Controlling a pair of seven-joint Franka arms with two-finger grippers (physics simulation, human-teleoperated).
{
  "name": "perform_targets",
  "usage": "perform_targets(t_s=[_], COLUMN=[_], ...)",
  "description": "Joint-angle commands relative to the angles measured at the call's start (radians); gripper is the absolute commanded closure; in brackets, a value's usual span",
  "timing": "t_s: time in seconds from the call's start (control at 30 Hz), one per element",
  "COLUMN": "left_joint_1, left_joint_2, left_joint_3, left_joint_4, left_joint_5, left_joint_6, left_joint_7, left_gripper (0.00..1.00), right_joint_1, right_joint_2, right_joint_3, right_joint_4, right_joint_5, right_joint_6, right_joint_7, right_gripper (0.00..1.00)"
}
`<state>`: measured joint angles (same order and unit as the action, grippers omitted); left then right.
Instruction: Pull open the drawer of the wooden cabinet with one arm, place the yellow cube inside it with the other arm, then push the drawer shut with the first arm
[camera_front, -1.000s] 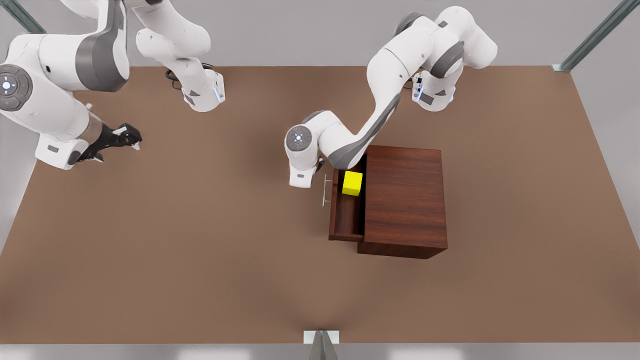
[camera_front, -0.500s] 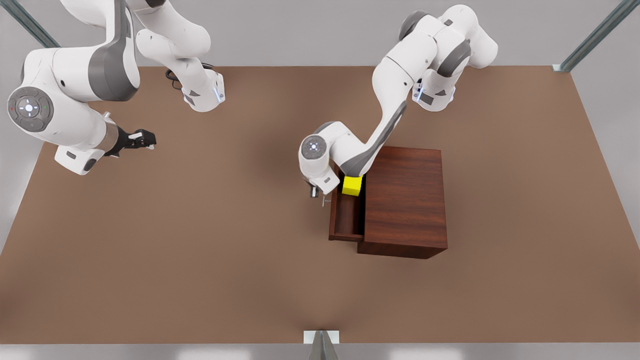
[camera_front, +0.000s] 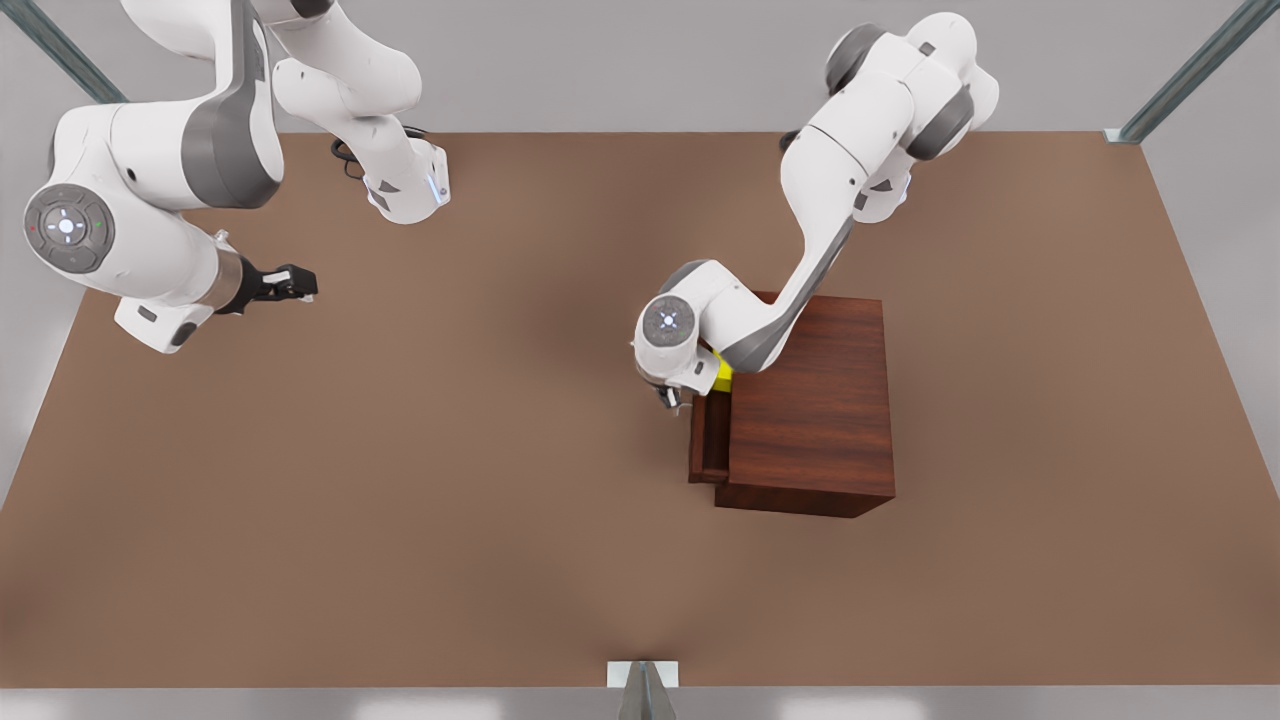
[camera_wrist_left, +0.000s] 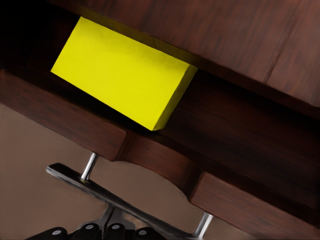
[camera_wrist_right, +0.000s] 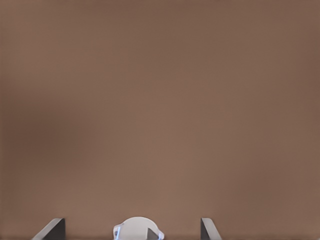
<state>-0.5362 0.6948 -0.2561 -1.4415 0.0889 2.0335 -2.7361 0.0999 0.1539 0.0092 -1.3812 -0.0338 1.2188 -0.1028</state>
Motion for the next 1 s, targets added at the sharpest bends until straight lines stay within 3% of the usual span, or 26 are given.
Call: perform_targets(t_s=[0.0, 0.7, 0.77, 0.8, 0.83, 0.87, 0.93, 0.97], left_joint_1=[0.015, 0.107, 0.107, 0.107, 0.156, 0.208, 0.269, 0.314], left_joint_2=[-0.012, -0.049, -0.057, -0.057, -0.075, -0.078, -0.083, -0.118], left_joint_3=[-0.005, -0.052, -0.083, -0.101, -0.158, -0.207, -0.203, -0.203], left_joint_4=[-0.019, -0.076, -0.047, 0.052, 0.2, 0.344, 0.547, 0.561], left_joint_5=[0.005, 0.037, 0.037, 0.035, 0.032, 0.043, 0.074, 0.1], left_joint_6=[-0.024, -0.038, -0.03, -0.053, -0.297, -0.569, -0.938, -0.993], left_joint_7=[-0.223, -0.209, -0.209, -0.119, 0.16, 0.497, 1.421, 1.81], left_gripper=[0.79, 0.79, 0.79, 0.79, 0.58, 0.0, 0.0, 0.0], right_joint_1=[0.0, -0.012, -0.012, -0.012, -0.012, -0.012, -0.012, -0.005], right_joint_2=[-0.001, 0.007, 0.007, 0.007, 0.007, 0.007, 0.006, 0.001], right_joint_3=[0.0, -0.008, -0.011, -0.011, -0.012, -0.012, -0.012, -0.011], right_joint_4=[0.001, 0.008, 0.008, 0.011, 0.016, 0.016, 0.031, 0.041], right_joint_5=[0.002, 0.017, 0.017, 0.015, 0.012, 0.012, 0.009, 0.006], right_joint_6=[-0.001, 0.004, 0.005, 0.004, 0.004, 0.004, -0.002, -0.005], right_joint_7=[0.032, 0.017, -0.005, -0.005, -0.005, 0.003, 0.058, 0.109], right_gripper=[0.0, 0.0, 0.0, 0.0, 0.0, 0.0, 0.0, 0.0])
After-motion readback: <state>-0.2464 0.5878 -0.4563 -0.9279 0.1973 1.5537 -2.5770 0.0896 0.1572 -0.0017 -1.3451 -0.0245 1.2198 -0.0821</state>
